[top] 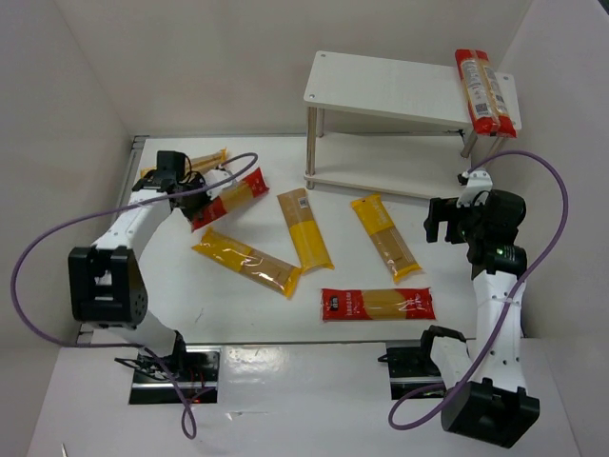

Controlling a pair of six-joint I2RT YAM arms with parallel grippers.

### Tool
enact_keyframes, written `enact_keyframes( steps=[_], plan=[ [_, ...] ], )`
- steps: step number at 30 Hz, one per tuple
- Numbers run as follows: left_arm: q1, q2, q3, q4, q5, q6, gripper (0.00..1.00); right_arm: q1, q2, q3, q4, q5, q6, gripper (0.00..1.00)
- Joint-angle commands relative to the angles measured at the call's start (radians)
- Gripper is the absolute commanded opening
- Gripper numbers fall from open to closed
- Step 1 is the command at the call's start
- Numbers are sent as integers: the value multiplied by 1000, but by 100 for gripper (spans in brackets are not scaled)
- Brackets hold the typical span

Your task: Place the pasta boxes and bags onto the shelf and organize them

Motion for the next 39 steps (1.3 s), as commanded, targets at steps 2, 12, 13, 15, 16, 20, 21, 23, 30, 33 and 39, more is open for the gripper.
enact_keyframes(
  steps=[2, 12, 13, 15, 16, 20, 21, 23, 30, 33, 39],
  plan=[
    [-35, -215, 65, -34, 31, -80, 0, -8, -63, -14, 28, -47, -21, 100],
    [-231, -471, -38, -230, 5, -134, 0, 1, -149, -23, 28, -68, -21, 100],
    [-254, -488, -93, -230, -15, -155, 0, 15, -149, -23, 28, -68, -21, 100],
    [-325, -511, -137, -242, -36, -176, 0, 30, -149, -23, 28, -68, -21, 100],
    [-345, -523, -169, -253, -36, -204, 0, 43, -149, -23, 28, -68, -21, 100],
    [-470, -533, -201, -285, -27, -265, 0, 53, -158, -23, 28, -68, -21, 100],
    [-498, -533, -213, -285, -27, -278, 0, 53, -158, -23, 28, -68, -21, 100],
    [-575, -502, -223, -285, -36, -319, 0, 63, -167, -23, 28, -68, -21, 100],
    [-598, -517, -223, -184, -137, -396, 92, 63, -167, -23, 28, -68, -21, 100],
    [-515, -591, -272, -36, -222, -475, 100, 63, -167, -23, 28, -68, -21, 100],
    [-420, -423, -255, 21, -369, -649, 100, 63, -158, -23, 28, -58, -21, 100]
  ],
)
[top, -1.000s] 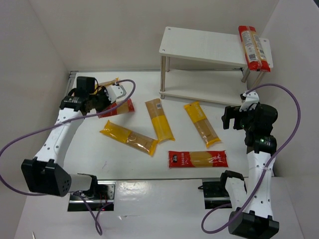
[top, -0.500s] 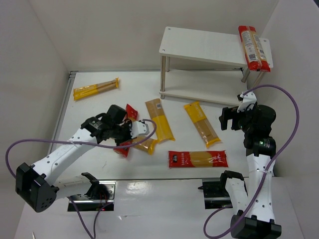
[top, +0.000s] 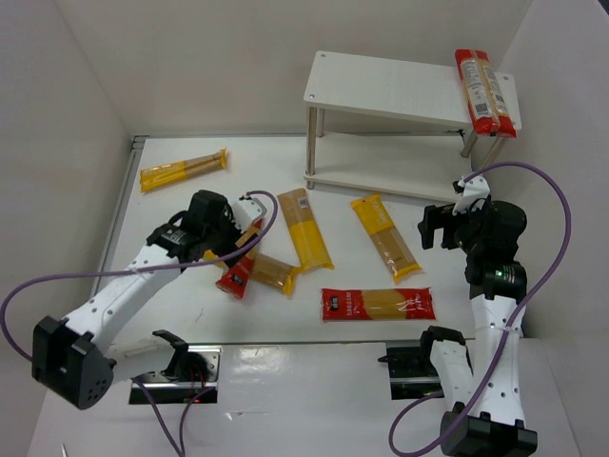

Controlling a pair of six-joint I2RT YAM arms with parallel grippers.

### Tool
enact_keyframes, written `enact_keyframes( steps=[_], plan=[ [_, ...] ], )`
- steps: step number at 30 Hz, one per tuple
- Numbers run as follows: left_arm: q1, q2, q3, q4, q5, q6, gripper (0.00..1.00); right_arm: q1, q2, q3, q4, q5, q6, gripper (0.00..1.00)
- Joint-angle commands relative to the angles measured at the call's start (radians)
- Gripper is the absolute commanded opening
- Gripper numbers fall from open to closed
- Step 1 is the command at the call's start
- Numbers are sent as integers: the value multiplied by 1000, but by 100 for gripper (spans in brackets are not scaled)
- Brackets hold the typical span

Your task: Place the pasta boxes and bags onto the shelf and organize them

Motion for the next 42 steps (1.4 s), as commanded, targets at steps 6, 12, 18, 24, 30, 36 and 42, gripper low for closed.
enact_keyframes(
  steps=[6, 12, 18, 24, 30, 36, 42],
  plan=[
    [53, 314, 142, 26, 78, -202, 100, 7, 6, -5, 28, 2, 0, 100],
    [69, 384, 162, -17, 71, -246, 100, 7, 6, -5, 37, 12, 9, 100],
    [107, 359, 162, -138, 111, -234, 100, 7, 16, -14, 37, 22, 9, 100],
    [118, 308, 182, -266, 111, -208, 100, 7, 16, -14, 37, 22, 9, 100],
    [118, 319, 202, -313, 222, -187, 100, 7, 16, -14, 46, 31, 18, 100],
    [109, 426, 202, -313, 276, -168, 100, 7, 25, -14, 46, 31, 18, 100],
    [109, 508, 202, -322, 298, -168, 100, 7, 25, -14, 46, 40, 18, 100]
  ],
)
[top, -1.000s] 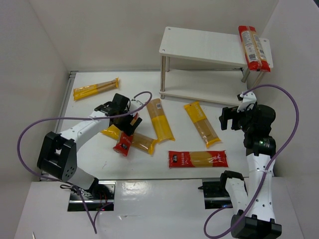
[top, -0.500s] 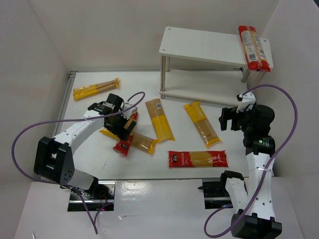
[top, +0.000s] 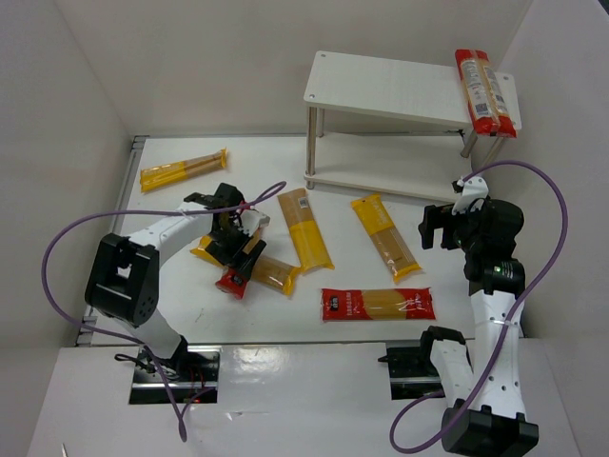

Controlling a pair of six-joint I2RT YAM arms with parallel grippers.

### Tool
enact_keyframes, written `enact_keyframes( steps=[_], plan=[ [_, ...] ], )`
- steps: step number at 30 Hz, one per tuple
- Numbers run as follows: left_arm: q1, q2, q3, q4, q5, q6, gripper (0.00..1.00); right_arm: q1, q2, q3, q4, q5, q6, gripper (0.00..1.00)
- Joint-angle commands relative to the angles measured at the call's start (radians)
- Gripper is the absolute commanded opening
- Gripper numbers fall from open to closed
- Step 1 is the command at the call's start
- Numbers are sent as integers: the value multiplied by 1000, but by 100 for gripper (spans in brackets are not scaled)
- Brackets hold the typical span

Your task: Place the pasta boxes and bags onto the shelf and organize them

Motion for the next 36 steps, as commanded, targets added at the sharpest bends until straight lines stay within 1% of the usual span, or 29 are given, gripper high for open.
enact_keyframes(
  steps=[1, 3, 4, 5, 6, 7, 9, 10, 11, 12, 14, 16, 17, 18, 20, 25, 29, 32, 36],
  plan=[
    [-3, 30, 21, -25, 50, 29, 100, 7, -1, 1, 46, 10, 18, 100],
    [-3, 31, 21, -25, 50, 29, 100, 7, 8, 1, 46, 10, 18, 100],
    [-3, 40, 21, -25, 50, 29, 98, 7, 8, 1, 46, 10, 18, 100],
    [-3, 40, 21, -25, 50, 29, 94, 7, 8, 1, 46, 10, 18, 100],
    [-3, 40, 21, -25, 50, 29, 87, 7, 8, 1, 46, 10, 18, 100],
    [-3, 52, 21, -25, 50, 29, 66, 7, 8, 1, 46, 10, 18, 100],
    [-3, 64, 21, -25, 50, 29, 34, 7, 8, 1, 46, 10, 18, 100],
    [-3, 77, 21, -25, 50, 29, 23, 7, 8, 1, 46, 10, 18, 100],
    [-3, 77, 21, -25, 50, 29, 4, 7, 8, 1, 46, 10, 18, 100],
    [-3, 87, 21, -25, 41, 29, 0, 7, 8, 1, 46, 10, 18, 100],
    [-3, 87, 34, -25, 31, 40, 0, 7, 8, 1, 46, 10, 18, 100],
    [-12, 64, 34, 1, -16, 68, 0, 7, 8, 1, 46, 10, 18, 100],
    [-26, 51, 34, 10, -71, 81, 0, 7, 8, 1, 46, 10, 18, 100],
    [-26, 41, 23, 22, -88, 119, 0, 7, 8, 1, 46, 10, 18, 100],
    [-37, 18, 12, 37, -120, 148, 0, 7, 8, 1, 46, 10, 18, 100],
    [-91, -84, -23, 100, -223, 240, 0, 7, 8, 1, 46, 10, 18, 100],
    [-133, -167, -63, 149, -233, 318, 0, 7, 8, 10, 36, -27, 0, 100],
    [-176, -248, -75, 191, -208, 365, 0, 7, 8, 10, 36, -27, 0, 100],
    [-239, -279, -98, 266, -176, 397, 0, 7, 8, 10, 36, -27, 0, 100]
  ],
)
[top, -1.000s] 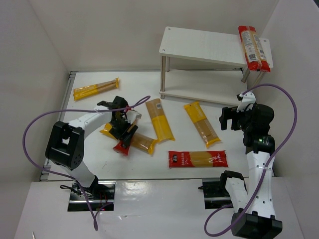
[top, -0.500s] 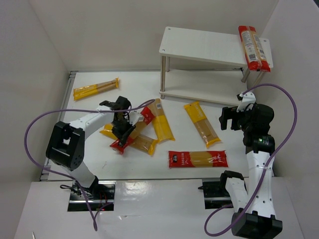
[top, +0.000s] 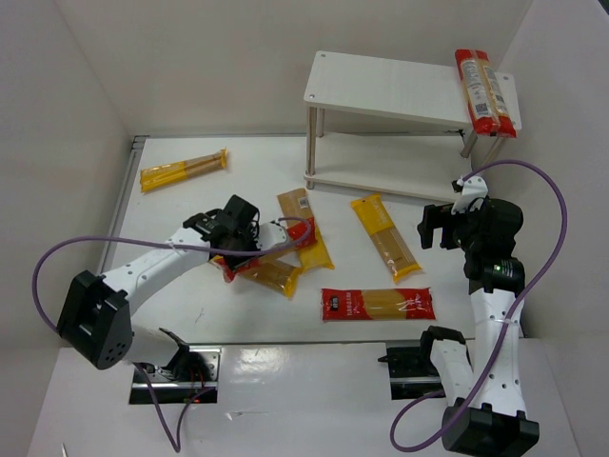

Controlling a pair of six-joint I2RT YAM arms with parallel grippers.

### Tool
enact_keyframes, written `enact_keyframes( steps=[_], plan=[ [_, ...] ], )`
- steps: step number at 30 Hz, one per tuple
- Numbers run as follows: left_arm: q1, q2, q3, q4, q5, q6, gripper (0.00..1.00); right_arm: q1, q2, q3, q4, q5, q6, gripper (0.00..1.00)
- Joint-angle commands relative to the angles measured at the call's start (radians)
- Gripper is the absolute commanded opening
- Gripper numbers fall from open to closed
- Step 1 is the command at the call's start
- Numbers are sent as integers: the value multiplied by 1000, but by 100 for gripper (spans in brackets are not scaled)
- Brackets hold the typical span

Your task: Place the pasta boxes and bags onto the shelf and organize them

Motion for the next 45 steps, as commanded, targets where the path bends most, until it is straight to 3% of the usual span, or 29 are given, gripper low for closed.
enact_keyframes(
  steps=[1, 11, 18, 20, 24, 29, 32, 37, 40, 42, 45],
  plan=[
    [-58, -56, -6, 152, 43, 74, 0, 7, -1, 10, 36, -15, -7, 100],
    [-143, 179, -16, 321, 75, 100, 0, 7, -10, 10, 36, -15, -7, 100],
    [-152, 200, -6, 410, 48, 36, 1, 7, -10, 10, 36, -24, -7, 100],
    [-143, 164, 7, 400, 47, 13, 17, 7, -10, 10, 36, -24, -16, 100],
    [-94, 63, -5, 364, 83, -15, 60, 16, 0, 10, 27, -44, -25, 100],
    [-61, -91, -49, 332, 92, -35, 82, 54, 32, 19, 7, -78, -48, 100],
    [-52, -163, -59, 308, 92, -80, 90, 97, 52, 41, -22, -153, -119, 100],
    [38, -281, -40, 245, 83, -154, 94, 192, 175, 108, -49, -270, -188, 100],
    [164, -345, -49, 245, 69, -231, 99, 340, 291, 177, -13, -249, -215, 100],
    [236, -390, -59, 245, 69, -278, 99, 539, 348, 197, 26, -111, -225, 100],
    [388, -425, -59, 245, 78, -312, 99, 721, 486, 245, 53, -14, -289, 100]
  ],
)
